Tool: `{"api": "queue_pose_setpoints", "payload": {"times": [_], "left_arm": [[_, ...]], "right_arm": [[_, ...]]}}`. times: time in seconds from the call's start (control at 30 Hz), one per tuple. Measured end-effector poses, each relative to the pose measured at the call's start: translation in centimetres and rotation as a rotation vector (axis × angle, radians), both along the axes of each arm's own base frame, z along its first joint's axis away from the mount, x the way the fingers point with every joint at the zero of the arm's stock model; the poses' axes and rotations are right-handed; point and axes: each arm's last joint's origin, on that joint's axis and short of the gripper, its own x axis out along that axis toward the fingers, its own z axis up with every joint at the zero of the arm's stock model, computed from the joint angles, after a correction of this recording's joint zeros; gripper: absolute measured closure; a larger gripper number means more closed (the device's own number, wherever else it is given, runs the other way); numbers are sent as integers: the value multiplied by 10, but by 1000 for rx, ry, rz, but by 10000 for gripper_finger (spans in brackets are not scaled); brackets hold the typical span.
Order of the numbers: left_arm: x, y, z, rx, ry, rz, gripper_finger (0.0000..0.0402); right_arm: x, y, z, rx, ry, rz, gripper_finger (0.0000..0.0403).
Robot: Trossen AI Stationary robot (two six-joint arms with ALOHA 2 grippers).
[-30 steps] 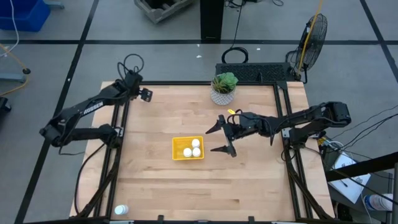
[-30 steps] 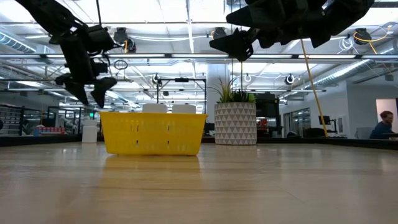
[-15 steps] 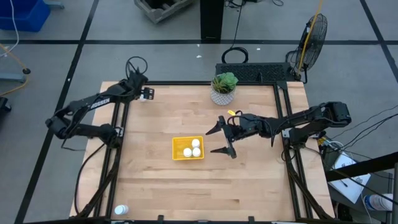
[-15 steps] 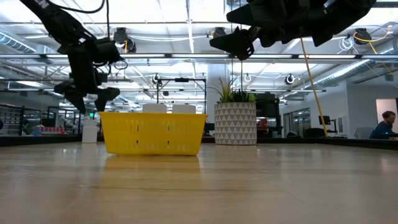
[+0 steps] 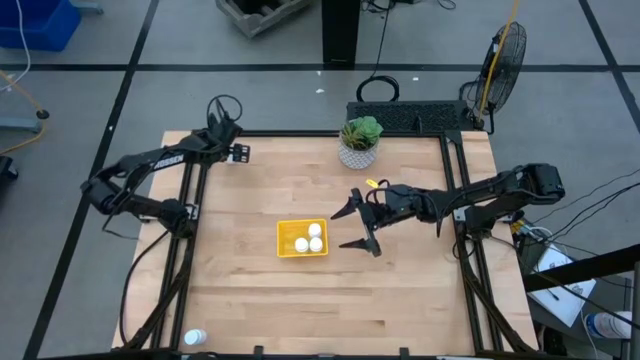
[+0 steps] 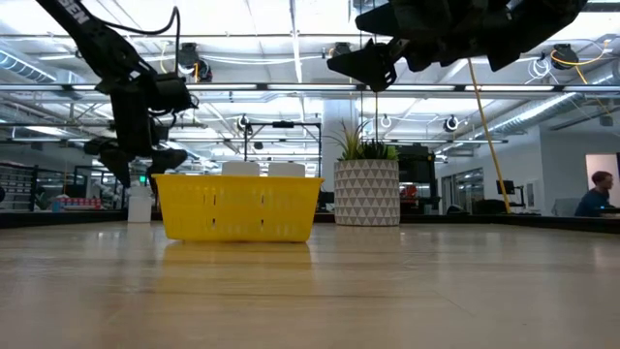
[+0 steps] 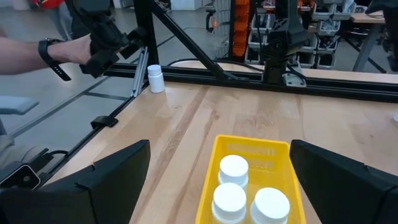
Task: Pick and place pill bottles into a basket
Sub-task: Put the white pill bottle into the yellow bin
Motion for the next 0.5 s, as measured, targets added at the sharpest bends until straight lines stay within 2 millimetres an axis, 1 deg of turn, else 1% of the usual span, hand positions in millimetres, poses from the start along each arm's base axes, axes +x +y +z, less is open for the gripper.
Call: {"api": "queue_pose_setpoints", "payload": {"times": [0.23,0.5], "left_arm": [[1,3,-4,-6,6,0,106],[3,8,-14,-41,12,-5,106]], "right_arm": [[0,0,0,3,5,0,23],[0,0,-1,3,8,0,23]]}}
